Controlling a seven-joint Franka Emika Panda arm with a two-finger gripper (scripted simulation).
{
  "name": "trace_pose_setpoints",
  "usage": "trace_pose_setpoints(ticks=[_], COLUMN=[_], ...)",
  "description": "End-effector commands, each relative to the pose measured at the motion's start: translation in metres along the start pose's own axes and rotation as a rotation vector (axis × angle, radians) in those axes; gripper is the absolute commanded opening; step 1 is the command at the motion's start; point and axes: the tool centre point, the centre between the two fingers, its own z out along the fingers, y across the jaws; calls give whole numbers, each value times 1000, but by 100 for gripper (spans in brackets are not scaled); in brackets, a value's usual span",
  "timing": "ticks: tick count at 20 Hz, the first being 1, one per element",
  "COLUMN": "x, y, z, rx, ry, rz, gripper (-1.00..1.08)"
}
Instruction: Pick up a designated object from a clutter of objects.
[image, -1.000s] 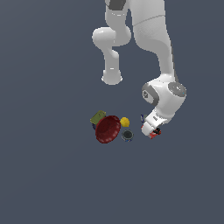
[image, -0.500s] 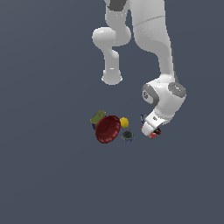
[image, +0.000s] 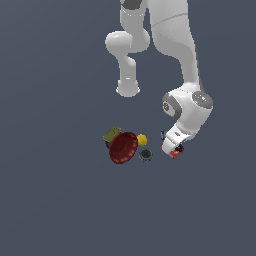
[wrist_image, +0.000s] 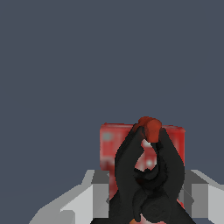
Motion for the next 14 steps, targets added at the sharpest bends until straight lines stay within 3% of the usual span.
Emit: trace_pose_setpoints(ticks=[1,14], x=[-2,-31], y=[2,18], z=[-9,-101], rx=[-1,-1], ry=[1,0], rz=[0,0], gripper=[-100,-100])
